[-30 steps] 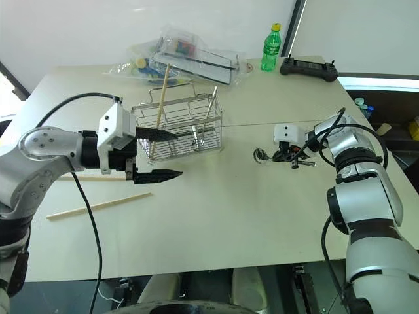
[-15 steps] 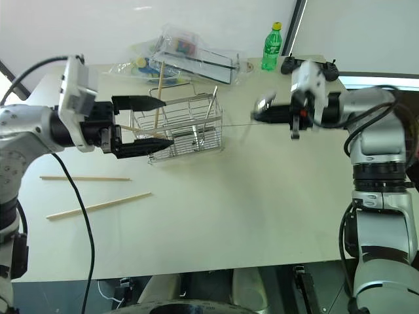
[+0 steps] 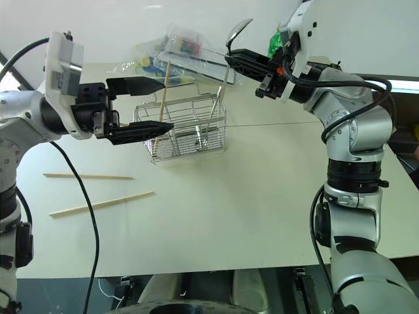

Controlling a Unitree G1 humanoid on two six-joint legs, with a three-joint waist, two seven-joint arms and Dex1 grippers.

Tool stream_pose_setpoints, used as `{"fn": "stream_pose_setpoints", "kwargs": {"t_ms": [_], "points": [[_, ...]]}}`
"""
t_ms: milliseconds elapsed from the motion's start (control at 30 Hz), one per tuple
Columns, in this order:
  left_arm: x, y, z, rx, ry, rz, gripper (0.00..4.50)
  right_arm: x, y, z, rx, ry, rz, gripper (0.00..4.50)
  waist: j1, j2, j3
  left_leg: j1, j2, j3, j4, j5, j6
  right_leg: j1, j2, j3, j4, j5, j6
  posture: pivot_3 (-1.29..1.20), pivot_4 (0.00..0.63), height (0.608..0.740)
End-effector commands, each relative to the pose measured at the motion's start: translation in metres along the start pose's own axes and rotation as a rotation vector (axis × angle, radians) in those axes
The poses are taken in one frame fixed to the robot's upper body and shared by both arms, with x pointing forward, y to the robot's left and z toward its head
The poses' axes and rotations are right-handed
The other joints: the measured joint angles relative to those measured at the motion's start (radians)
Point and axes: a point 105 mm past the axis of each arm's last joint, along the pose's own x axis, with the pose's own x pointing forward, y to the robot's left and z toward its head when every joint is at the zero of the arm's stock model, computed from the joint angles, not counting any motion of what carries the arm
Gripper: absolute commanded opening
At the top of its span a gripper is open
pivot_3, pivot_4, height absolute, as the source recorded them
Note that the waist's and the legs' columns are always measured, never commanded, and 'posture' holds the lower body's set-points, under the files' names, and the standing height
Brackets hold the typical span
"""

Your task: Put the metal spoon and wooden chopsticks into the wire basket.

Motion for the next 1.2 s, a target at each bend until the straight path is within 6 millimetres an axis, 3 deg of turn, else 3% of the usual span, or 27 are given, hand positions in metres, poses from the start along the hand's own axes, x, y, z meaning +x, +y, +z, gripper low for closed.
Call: {"fn": "stream_pose_setpoints", "kwargs": {"t_ms": [33,267,567,833,867,1067,1200], "points": [[-0.007,0.003,0.020,0.073,-0.041,0.035,4.50,0.002,0.003,0.014,-0.014,-0.062,0.008,0.16,0.000,0.000,0.000,0.000,0.000,0.000,0.000,0.000,0.000,0.000,0.000,0.000,0.000,0.000,0.000,0.00,0.150,0.738],[-0.015,0.010,0.021,0.116,-0.007,0.095,4.50,0.020,0.016,0.001,0.029,-0.060,0.048,0.16,-0.004,0.000,0.000,0.000,0.000,0.000,0.000,0.000,0.000,0.000,0.000,0.000,0.000,0.000,0.000,0.00,0.150,0.738],[-0.021,0.020,0.014,0.143,0.039,0.140,4.50,0.032,0.030,-0.038,0.100,0.019,0.074,0.16,0.001,0.000,0.000,0.000,0.000,0.000,0.000,0.000,0.000,0.000,0.001,0.000,0.000,0.000,0.000,0.00,0.150,0.738],[-0.023,0.019,0.013,0.142,0.044,0.140,4.50,0.032,0.017,-0.049,0.095,0.046,-0.009,4.20,-0.001,0.000,0.000,0.000,0.000,0.000,-0.001,0.000,0.000,-0.001,0.001,0.000,0.000,0.000,0.000,0.00,0.150,0.738],[-0.023,0.019,0.013,0.142,0.044,0.140,4.50,0.031,0.016,-0.049,0.089,0.049,-0.018,4.45,-0.001,0.000,0.000,0.000,0.000,0.000,-0.001,0.000,0.000,-0.001,0.001,0.000,0.000,0.000,0.000,0.00,0.150,0.738],[-0.023,0.022,0.014,0.144,0.044,0.147,4.50,0.023,0.006,-0.042,0.070,0.049,-0.050,4.45,-0.001,0.000,0.000,0.000,0.000,0.000,-0.001,0.000,0.000,-0.001,0.001,0.000,0.000,0.000,0.000,0.00,0.150,0.738],[-0.026,0.028,0.017,0.164,0.048,0.163,4.50,0.010,0.000,-0.021,0.012,0.044,-0.036,4.45,0.001,0.000,0.000,0.000,0.000,0.000,-0.001,0.000,0.000,-0.001,0.001,0.000,0.000,0.000,0.000,0.00,0.150,0.738]]}}
